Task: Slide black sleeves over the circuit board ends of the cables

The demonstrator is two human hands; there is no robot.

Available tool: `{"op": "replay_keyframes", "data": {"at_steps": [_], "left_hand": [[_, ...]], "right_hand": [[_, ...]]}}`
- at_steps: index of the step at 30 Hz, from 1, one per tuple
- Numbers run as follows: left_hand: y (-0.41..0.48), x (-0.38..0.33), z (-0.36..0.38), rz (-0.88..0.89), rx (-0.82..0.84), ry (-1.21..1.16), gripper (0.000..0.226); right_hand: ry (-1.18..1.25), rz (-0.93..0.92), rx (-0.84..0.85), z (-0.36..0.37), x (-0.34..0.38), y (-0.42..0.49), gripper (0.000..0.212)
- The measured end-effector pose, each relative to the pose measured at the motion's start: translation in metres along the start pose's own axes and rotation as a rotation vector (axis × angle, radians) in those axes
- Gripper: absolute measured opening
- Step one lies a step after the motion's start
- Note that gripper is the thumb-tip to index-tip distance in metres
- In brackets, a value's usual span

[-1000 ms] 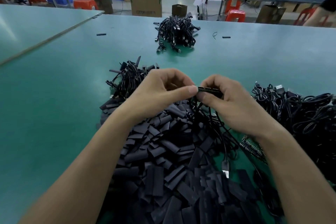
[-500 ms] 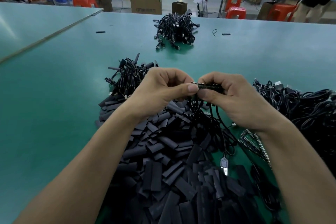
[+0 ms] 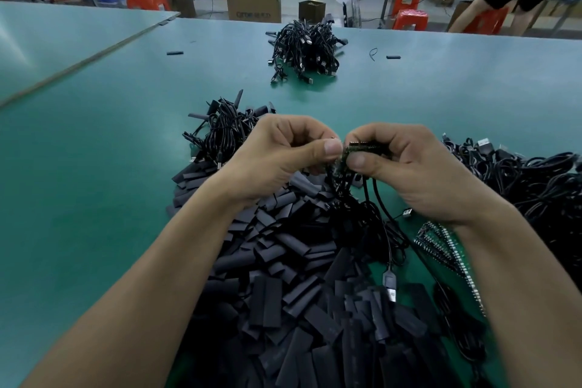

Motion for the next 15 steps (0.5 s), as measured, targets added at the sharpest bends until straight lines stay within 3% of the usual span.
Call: {"op": "replay_keyframes", "data": {"at_steps": [1,6,10,15], "left_hand": [[0.001,-0.001,-0.003,0.004,-0.029,-0.007,0.012],[-0.002,-0.010,-0.023,0.072,-0.238,-0.167,0.010],[-0.007,-0.032,-0.033,0.221,-0.374,-0.288,0.009],[-0.024,-0.043,-0.063,0.273,-0.712,-0.309,0.012]], "right_hand": [[-0.026,-0.004,-0.049,-0.004,0.001,0.001,0.002],[-0.407,-0.047,-0.479,-0.037,0.009,-0.005,0.031],[-0.554,-0.112,-0.702,-0.048,0.022,-0.018,0.019],[-0.657,-0.023,-0.849,-0.062,0.020,-0.027,0.014]]}}
Point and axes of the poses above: each hand's wrist, its own y-axis towards the middle knuckle, its own z-axis out of the palm, x = y × z, the point moved 8 cm from there along y, towards the middle knuckle, and after that the axes turned 6 degrees about -z, right-handed, at the moved point
